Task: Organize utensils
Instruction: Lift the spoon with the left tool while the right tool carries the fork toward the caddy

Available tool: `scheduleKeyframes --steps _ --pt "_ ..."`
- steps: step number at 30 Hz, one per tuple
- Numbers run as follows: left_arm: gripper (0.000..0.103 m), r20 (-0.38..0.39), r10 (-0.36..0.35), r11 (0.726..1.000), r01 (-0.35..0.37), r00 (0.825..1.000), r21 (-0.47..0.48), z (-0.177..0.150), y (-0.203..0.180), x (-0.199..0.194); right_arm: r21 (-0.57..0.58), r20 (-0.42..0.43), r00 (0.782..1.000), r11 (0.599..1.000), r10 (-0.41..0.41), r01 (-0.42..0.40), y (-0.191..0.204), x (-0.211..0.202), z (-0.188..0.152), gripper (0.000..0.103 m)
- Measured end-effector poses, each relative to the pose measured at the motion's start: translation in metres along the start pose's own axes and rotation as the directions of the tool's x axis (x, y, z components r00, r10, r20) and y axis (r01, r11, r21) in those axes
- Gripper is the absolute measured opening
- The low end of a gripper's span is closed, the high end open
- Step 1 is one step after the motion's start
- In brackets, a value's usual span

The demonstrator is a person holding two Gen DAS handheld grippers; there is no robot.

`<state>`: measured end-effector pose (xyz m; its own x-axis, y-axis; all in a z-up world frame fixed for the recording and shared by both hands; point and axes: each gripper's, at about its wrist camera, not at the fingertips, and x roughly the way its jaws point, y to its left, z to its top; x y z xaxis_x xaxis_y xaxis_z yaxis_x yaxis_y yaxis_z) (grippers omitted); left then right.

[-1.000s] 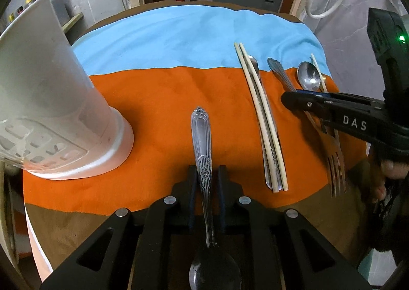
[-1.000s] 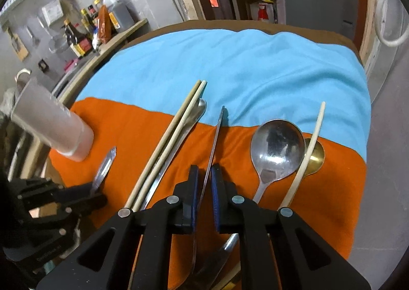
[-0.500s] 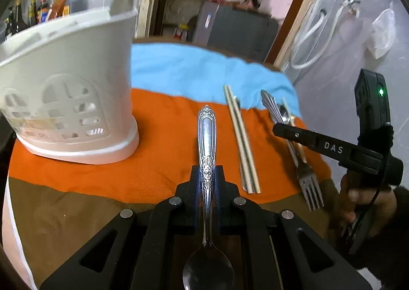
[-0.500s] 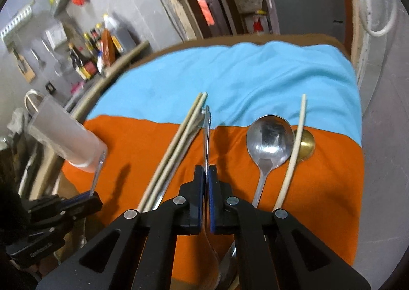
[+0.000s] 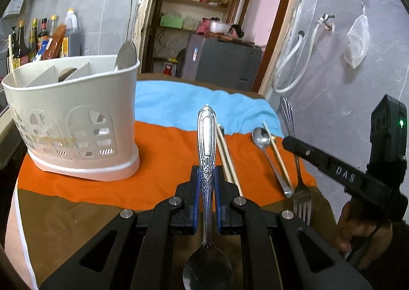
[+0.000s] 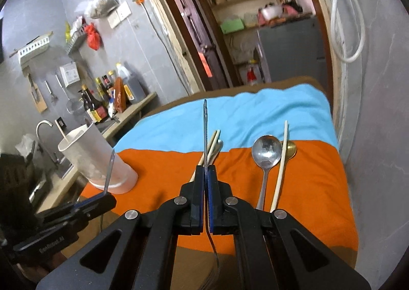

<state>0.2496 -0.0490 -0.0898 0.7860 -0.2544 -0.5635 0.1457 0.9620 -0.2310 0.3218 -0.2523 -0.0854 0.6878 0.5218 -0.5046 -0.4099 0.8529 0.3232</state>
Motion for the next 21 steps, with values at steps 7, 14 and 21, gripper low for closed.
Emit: scheduleKeyframes --steps 7,14,21 --pt "0.008 0.080 -0.012 0.999 0.015 0.997 -0.029 0.006 0.005 -0.014 -0.066 0.088 0.995 0.997 -0.041 0.047 0.021 -0.015 -0.006 0.001" --pt "0.007 0.140 -0.028 0.999 0.033 0.990 -0.030 0.013 0.012 -0.027 -0.103 0.151 0.988 0.993 -0.043 0.058 0.035 -0.026 -0.011 0.001" --pt "0.007 0.185 -0.050 0.998 0.056 0.981 -0.022 0.018 0.013 -0.041 -0.129 0.181 0.982 0.989 -0.049 0.073 0.046 -0.029 -0.014 0.001"
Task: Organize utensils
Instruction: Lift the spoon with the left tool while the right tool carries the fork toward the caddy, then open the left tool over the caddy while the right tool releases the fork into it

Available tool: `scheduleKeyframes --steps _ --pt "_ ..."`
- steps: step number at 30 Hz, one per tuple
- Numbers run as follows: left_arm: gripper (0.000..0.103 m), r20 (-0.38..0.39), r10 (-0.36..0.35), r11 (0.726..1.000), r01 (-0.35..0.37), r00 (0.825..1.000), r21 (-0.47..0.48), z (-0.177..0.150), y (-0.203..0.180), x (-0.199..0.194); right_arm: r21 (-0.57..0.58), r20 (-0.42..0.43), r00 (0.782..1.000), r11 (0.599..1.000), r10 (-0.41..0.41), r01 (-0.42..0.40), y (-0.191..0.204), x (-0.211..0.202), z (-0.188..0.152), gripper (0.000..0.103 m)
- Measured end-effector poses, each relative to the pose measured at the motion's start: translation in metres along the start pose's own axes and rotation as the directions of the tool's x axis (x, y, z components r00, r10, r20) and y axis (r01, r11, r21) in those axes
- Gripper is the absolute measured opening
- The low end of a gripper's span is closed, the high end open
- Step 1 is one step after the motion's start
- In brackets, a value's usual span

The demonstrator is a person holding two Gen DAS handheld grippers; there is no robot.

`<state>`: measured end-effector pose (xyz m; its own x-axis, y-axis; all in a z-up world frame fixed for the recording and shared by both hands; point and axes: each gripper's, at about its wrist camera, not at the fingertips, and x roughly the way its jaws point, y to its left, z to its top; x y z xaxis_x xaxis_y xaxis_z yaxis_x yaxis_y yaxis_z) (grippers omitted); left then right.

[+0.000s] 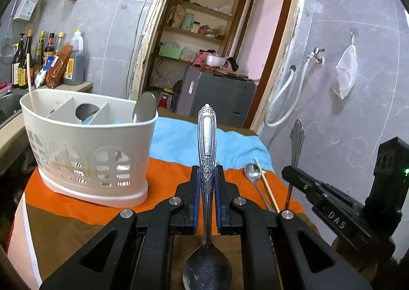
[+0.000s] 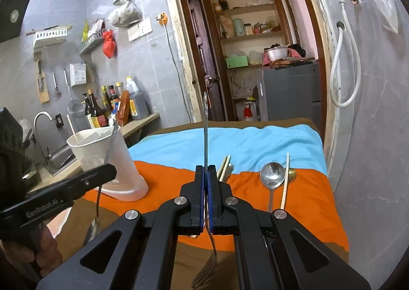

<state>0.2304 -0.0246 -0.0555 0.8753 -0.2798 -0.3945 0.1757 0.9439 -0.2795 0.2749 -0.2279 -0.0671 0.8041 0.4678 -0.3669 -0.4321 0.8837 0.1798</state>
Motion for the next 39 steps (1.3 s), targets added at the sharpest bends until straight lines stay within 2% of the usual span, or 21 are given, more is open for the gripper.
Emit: scheduleKeyframes --steps 6,10,15,22,26,31,35,39 --pt "0.007 0.016 0.002 1.000 -0.002 1.000 -0.015 0.020 0.003 -0.012 0.012 0.024 0.999 1.000 -0.028 0.028 0.007 -0.007 0.013 0.001" --pt "0.007 0.030 0.013 1.000 -0.012 0.999 -0.018 0.042 0.010 -0.024 0.013 0.047 0.998 1.000 -0.029 0.029 0.016 -0.012 0.035 0.001" --pt "0.008 0.082 0.034 0.999 -0.032 0.996 -0.025 0.077 0.029 -0.044 -0.002 0.098 0.995 1.000 0.007 -0.007 0.039 -0.012 0.072 0.001" --pt "0.008 0.193 0.102 0.992 -0.086 0.976 -0.091 0.133 0.093 -0.063 -0.008 0.179 0.978 0.994 0.108 -0.108 0.079 0.006 0.119 0.001" --pt "0.008 0.257 0.145 0.985 -0.113 0.956 -0.133 0.152 0.140 -0.062 -0.009 0.241 0.955 0.984 0.173 -0.176 0.102 0.026 0.136 0.001" --pt "0.007 0.298 0.151 0.978 -0.100 0.943 -0.182 0.149 0.183 -0.046 -0.026 0.271 0.941 0.979 0.203 -0.204 0.122 0.056 0.132 0.001" --pt "0.008 0.317 0.146 0.978 -0.089 0.937 -0.188 0.135 0.193 -0.036 -0.051 0.251 0.945 0.978 0.208 -0.202 0.133 0.081 0.112 0.001" --pt "0.008 0.340 0.170 0.978 -0.114 0.925 -0.177 0.121 0.195 -0.027 -0.088 0.244 0.946 0.977 0.212 -0.196 0.140 0.097 0.092 0.001"
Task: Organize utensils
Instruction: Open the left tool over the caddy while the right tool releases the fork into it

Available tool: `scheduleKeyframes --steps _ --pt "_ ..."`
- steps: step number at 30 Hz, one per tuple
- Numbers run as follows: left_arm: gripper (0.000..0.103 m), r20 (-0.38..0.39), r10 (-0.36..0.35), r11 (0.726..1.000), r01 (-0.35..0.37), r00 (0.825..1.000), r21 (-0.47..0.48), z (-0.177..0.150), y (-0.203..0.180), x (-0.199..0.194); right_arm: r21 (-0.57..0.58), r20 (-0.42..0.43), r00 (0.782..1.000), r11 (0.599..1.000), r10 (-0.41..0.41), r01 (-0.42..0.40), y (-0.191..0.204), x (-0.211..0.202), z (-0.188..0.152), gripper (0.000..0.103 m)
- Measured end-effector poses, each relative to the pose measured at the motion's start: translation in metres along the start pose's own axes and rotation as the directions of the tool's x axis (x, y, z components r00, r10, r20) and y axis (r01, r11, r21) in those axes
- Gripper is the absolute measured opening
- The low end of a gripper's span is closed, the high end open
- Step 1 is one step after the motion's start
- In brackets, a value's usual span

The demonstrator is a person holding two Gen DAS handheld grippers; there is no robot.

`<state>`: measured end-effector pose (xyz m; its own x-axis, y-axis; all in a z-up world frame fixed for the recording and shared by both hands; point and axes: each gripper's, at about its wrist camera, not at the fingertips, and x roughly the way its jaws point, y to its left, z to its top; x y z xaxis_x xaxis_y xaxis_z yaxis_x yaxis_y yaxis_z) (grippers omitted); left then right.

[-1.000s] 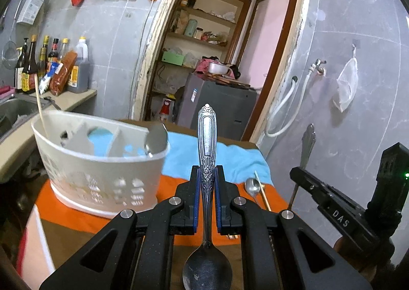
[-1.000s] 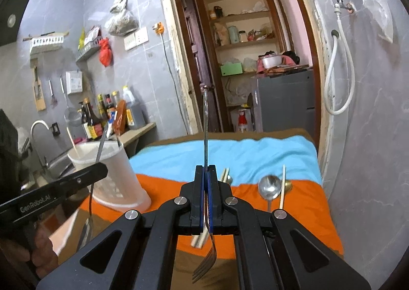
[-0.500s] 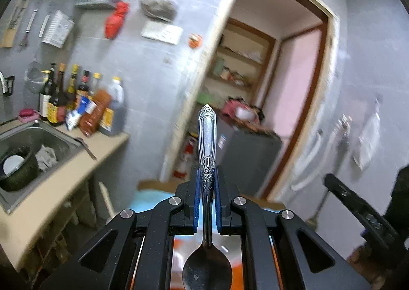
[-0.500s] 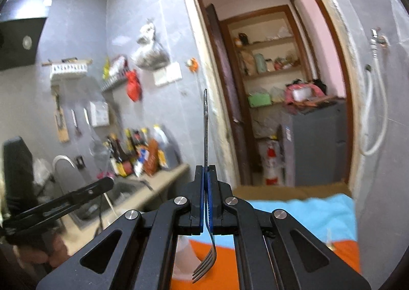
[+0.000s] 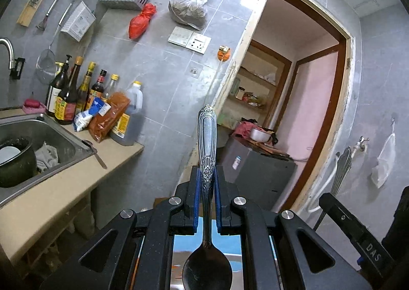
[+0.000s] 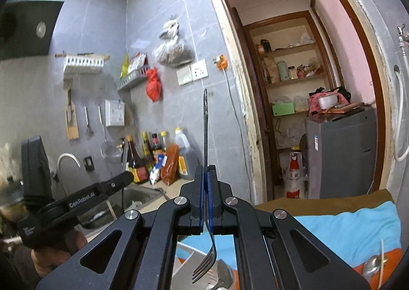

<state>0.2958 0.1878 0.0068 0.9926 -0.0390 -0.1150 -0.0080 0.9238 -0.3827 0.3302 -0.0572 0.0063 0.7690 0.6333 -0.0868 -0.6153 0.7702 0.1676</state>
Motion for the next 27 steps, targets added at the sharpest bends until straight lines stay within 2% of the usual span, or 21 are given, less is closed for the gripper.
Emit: scheduleKeyframes --steps 6,12,14,17,20,21,26,27 --pt "0.008 0.014 0.022 0.999 -0.023 1.000 0.049 -0.022 0.001 0.003 -0.060 -0.032 0.999 0.998 -0.007 0.005 0.004 0.009 -0.024 0.001" --pt "0.008 -0.012 0.017 0.995 -0.016 1.000 0.095 -0.031 -0.002 -0.003 -0.062 -0.070 0.998 0.998 0.000 -0.005 0.002 0.012 -0.034 0.004" --pt "0.008 -0.031 0.007 0.995 -0.004 0.999 0.099 -0.033 -0.002 -0.007 -0.052 -0.085 0.996 0.999 0.004 -0.008 0.001 0.012 -0.035 0.004" --pt "0.009 -0.101 -0.007 0.995 0.017 0.995 0.099 -0.036 -0.001 -0.008 -0.033 -0.102 0.995 0.999 0.006 -0.010 -0.001 0.010 -0.034 0.005" --pt "0.021 -0.135 -0.009 0.995 0.022 0.991 0.094 -0.037 -0.003 -0.012 -0.010 -0.114 0.993 1.000 0.011 -0.012 -0.004 0.006 -0.030 0.012" --pt "0.029 -0.138 -0.008 0.996 0.021 0.990 0.091 -0.036 -0.004 -0.014 -0.002 -0.110 0.994 1.000 0.010 -0.010 -0.005 0.003 -0.028 0.015" --pt "0.046 -0.138 0.005 0.997 0.005 0.990 0.071 -0.025 -0.017 -0.025 0.053 -0.093 0.996 0.999 0.006 -0.001 -0.016 -0.013 -0.011 0.022" --pt "0.055 -0.135 0.008 0.997 0.002 0.991 0.073 -0.022 -0.022 -0.027 0.065 -0.091 0.996 0.998 -0.002 0.008 -0.019 -0.017 -0.007 0.026"
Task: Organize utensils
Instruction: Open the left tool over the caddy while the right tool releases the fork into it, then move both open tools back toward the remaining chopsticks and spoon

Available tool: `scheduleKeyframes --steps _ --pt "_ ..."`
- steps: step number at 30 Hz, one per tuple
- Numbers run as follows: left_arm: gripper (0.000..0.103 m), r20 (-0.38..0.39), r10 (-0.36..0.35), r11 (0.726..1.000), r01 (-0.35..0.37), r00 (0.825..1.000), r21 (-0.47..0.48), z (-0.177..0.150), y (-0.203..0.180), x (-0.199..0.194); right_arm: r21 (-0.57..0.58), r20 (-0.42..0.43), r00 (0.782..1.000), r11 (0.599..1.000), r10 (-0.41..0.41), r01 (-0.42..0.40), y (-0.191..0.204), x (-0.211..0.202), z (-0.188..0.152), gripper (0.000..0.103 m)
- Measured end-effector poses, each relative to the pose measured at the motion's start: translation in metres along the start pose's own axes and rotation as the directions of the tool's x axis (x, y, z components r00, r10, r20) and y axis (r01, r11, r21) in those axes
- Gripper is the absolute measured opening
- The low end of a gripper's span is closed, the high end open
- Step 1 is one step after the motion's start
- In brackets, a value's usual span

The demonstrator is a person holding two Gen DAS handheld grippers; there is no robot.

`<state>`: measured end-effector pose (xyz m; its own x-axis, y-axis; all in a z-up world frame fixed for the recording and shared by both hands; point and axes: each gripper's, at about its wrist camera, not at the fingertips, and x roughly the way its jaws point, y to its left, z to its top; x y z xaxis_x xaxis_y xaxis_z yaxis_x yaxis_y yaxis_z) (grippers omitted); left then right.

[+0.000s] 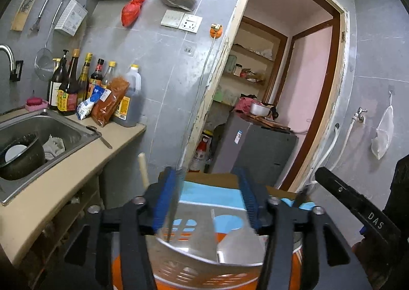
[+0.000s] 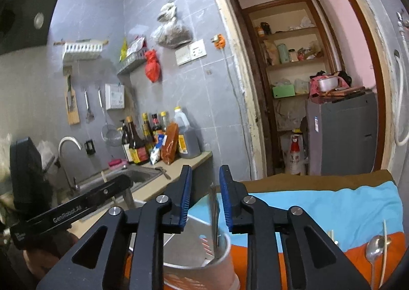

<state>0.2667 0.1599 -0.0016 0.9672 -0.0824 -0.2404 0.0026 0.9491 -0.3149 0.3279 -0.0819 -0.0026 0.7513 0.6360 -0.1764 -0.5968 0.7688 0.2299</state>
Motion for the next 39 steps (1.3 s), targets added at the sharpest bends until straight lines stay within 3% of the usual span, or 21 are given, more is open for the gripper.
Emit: scheduleKeyframes --steps 1,3,4,6,8,11,14,24,32,39 --pt "0.065 0.006 0.006 1.000 -0.006 1.000 0.002 0.003 -0.006 -0.003 0.012 0.004 1.000 1.000 -0.010 0.010 -0.004 -0.006 0.005 0.029" --pt "0.080 0.027 0.025 1.000 -0.025 0.999 0.010 0.010 -0.020 -0.011 0.029 0.017 0.999 0.999 -0.030 0.030 -0.011 -0.017 0.013 0.051" --pt "0.090 0.037 0.031 0.999 -0.032 0.999 0.013 0.012 -0.026 -0.013 0.035 0.025 0.999 0.998 -0.046 0.045 -0.016 -0.025 0.019 0.054" --pt "0.100 0.049 0.055 0.998 -0.056 0.997 0.024 0.017 -0.043 -0.018 0.032 0.033 0.997 0.997 -0.072 0.071 -0.024 -0.038 0.028 0.067" --pt "0.101 0.055 0.073 0.997 -0.075 0.996 0.032 0.021 -0.057 -0.021 0.023 0.045 0.994 0.995 -0.098 0.097 -0.032 -0.052 0.036 0.080" --pt "0.101 0.065 0.088 0.995 -0.091 0.994 0.040 0.022 -0.079 -0.021 0.011 0.064 0.988 0.990 -0.144 0.143 -0.049 -0.075 0.047 0.087" --pt "0.101 0.063 0.088 0.994 -0.092 0.994 0.061 0.019 -0.103 -0.020 -0.014 0.080 0.981 0.984 -0.176 0.178 -0.063 -0.095 0.052 0.103" --pt "0.101 0.027 0.062 0.992 -0.064 0.998 0.110 -0.016 -0.174 -0.009 -0.059 0.068 0.960 0.960 -0.271 0.275 -0.115 -0.142 0.047 0.103" --pt "0.101 -0.083 0.033 0.986 -0.019 0.996 0.164 -0.063 -0.217 0.022 -0.036 0.007 0.948 0.947 -0.319 0.319 -0.163 -0.152 0.024 0.103" --pt "0.102 -0.241 0.123 0.974 -0.070 0.963 0.217 -0.107 -0.236 0.065 -0.005 -0.064 0.944 0.946 -0.324 0.325 -0.201 -0.148 0.003 0.103"
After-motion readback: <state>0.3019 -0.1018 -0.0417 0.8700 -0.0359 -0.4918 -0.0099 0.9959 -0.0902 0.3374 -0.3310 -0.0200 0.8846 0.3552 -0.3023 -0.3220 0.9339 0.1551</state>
